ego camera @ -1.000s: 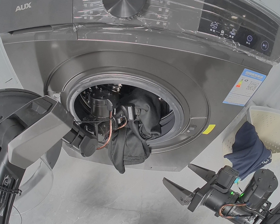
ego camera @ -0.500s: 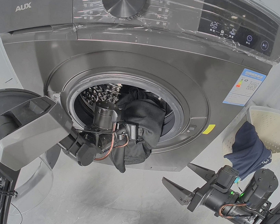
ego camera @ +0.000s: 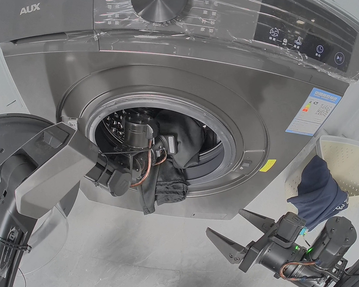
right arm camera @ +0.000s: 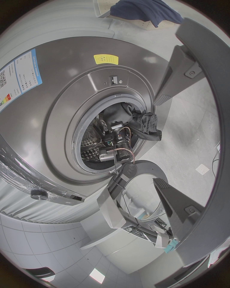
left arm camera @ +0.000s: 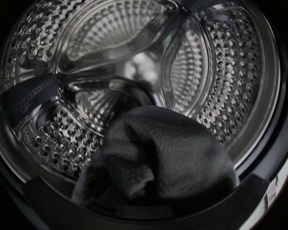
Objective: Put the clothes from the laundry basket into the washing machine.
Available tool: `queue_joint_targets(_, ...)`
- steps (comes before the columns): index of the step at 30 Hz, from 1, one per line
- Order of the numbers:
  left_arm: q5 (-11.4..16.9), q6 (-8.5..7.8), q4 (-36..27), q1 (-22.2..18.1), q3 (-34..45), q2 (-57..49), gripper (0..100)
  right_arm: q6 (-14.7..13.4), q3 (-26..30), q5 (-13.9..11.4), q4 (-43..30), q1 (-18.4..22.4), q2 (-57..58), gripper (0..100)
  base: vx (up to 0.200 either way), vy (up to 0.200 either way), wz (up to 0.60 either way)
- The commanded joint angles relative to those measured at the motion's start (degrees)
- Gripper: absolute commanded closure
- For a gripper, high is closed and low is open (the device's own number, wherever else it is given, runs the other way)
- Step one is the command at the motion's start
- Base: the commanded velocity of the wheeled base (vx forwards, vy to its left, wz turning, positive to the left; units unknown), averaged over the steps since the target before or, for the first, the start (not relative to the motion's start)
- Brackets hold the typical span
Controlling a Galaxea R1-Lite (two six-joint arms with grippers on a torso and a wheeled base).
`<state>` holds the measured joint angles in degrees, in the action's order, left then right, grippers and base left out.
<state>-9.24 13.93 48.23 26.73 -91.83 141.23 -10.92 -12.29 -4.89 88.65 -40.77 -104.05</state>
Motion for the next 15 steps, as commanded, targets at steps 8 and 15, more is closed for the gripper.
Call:
queue_joint_targets(8,-2.0,2.33,0.4,-0.5,-5.1,0.7,0,-0.1,-0.1,0.0,0.1,-0.4,-0.1,0,0.000,0.000,0.00)
queue_joint_targets(15,-1.5,3.56,-3.5,1.5,2.2,-5.1,0,-0.1,-0.1,0.0,0.1,-0.4,-0.1,0,0.000,0.000,0.00)
